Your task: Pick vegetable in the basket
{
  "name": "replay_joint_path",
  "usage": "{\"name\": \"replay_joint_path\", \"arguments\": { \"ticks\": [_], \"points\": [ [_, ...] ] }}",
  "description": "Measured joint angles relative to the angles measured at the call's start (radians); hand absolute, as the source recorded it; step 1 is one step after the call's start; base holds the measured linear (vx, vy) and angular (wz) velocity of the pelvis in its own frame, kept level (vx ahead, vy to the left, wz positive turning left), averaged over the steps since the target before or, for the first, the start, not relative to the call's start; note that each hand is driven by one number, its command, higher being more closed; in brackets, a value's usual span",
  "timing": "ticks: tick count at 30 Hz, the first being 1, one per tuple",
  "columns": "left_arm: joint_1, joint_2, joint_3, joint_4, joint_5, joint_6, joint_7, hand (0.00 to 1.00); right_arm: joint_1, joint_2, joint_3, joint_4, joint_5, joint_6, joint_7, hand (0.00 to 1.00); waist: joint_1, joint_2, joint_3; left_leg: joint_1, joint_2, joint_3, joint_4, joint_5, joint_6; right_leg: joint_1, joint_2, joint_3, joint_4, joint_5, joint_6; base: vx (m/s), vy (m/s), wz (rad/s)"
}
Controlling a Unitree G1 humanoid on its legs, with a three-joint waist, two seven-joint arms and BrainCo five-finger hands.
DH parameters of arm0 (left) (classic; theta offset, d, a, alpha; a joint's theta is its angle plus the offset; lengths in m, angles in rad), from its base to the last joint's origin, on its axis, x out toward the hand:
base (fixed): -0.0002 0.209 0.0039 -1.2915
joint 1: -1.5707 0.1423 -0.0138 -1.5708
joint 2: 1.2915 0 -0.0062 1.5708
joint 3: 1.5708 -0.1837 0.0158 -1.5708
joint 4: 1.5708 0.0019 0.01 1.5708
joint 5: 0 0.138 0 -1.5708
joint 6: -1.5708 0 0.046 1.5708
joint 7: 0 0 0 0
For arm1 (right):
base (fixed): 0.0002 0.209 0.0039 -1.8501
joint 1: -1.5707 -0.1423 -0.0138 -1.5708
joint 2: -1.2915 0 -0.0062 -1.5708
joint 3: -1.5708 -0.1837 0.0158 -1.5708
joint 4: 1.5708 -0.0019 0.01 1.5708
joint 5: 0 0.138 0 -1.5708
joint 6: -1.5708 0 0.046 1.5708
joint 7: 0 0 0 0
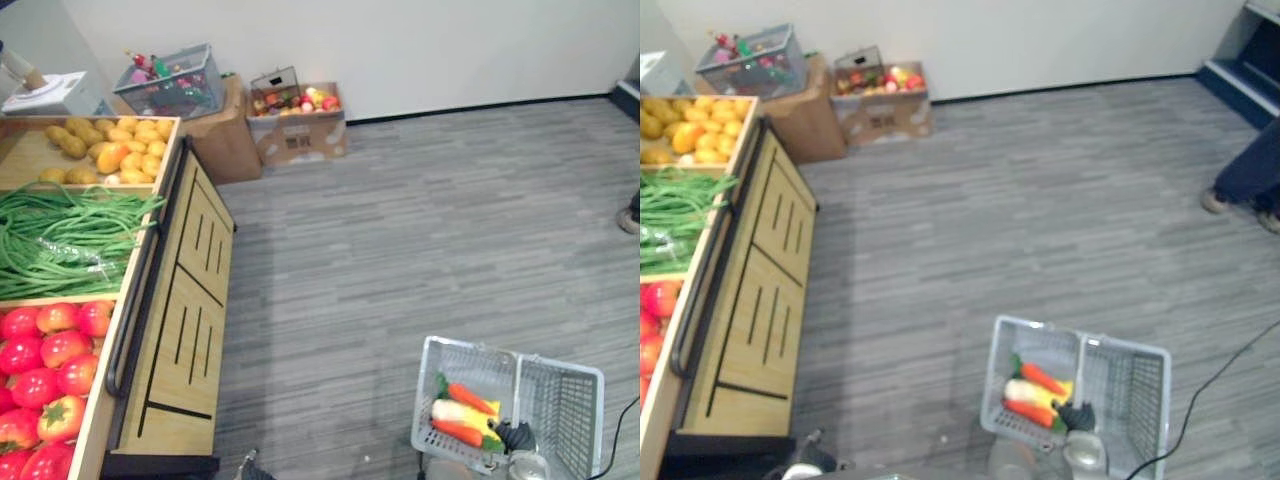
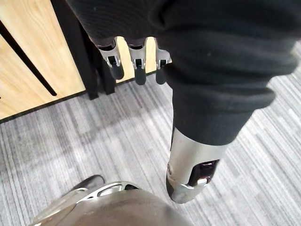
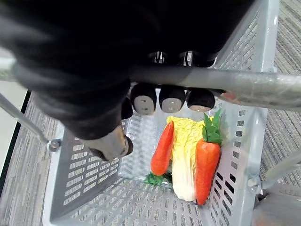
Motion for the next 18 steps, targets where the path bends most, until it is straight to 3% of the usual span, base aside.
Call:
{"name": "replay_joint_path", "arguments": {
  "ticks": [4,6,10,12,15,18],
  "points": [
    [0.004,0.007,-0.006,-0.003,0.001,0.0,0.001,0.0,-0.014,0.007,0.001,0.0,0.0,0.0,-0.001,1.0,-0.006,0.0,0.002,0.01,-0.003,0.051,-0.004,0.0,0.002,-0.023,0.001,-0.011,0.019,0.008,-0.009,0.04,0.048,-0.29],
    [0.004,0.005,-0.006,-0.018,0.002,0.0,0.0,0.0,-0.04,0.007,0.002,0.005,0.003,0.0,-0.002,1.0,-0.009,0.008,0.013,0.01,0.015,0.05,0.02,0.001,0.004,-0.069,0.016,-0.091,0.126,-0.014,-0.042,0.08,-0.028,-0.25],
    [0.008,0.006,-0.005,-0.026,0.002,0.0,0.0,0.0,-0.044,0.006,0.023,0.006,0.002,-0.004,-0.001,1.0,-0.006,0.002,0.016,0.011,0.015,0.042,0.091,0.026,0.043,-0.067,0.016,-0.114,0.174,-0.04,-0.074,0.08,-0.054,-0.29],
    [0.01,0.007,-0.005,-0.031,0.002,0.0,-0.002,0.0,-0.045,0.006,0.022,0.017,0.003,-0.004,-0.001,1.0,-0.004,-0.002,0.016,0.01,0.007,0.042,0.105,0.031,0.048,-0.062,0.014,-0.117,0.155,-0.048,-0.075,0.03,-0.025,-0.22],
    [0.013,0.011,0.002,-0.031,0.001,0.0,-0.007,0.0,-0.042,0.006,0.022,0.043,0.003,0.0,0.001,1.0,-0.005,-0.012,0.011,-0.003,-0.004,0.046,0.108,0.049,0.036,-0.006,0.015,-0.118,0.003,0.006,-0.064,0.02,-0.036,-0.12],
    [0.013,0.008,0.009,-0.022,0.0,0.002,-0.007,0.0,-0.059,0.005,0.017,0.061,0.025,0.002,0.0,1.0,0.002,-0.007,0.012,-0.011,-0.001,0.046,0.137,0.059,0.025,-0.011,0.021,-0.103,-0.003,0.005,-0.069,0.01,-0.008,-0.17]
  ]
}}
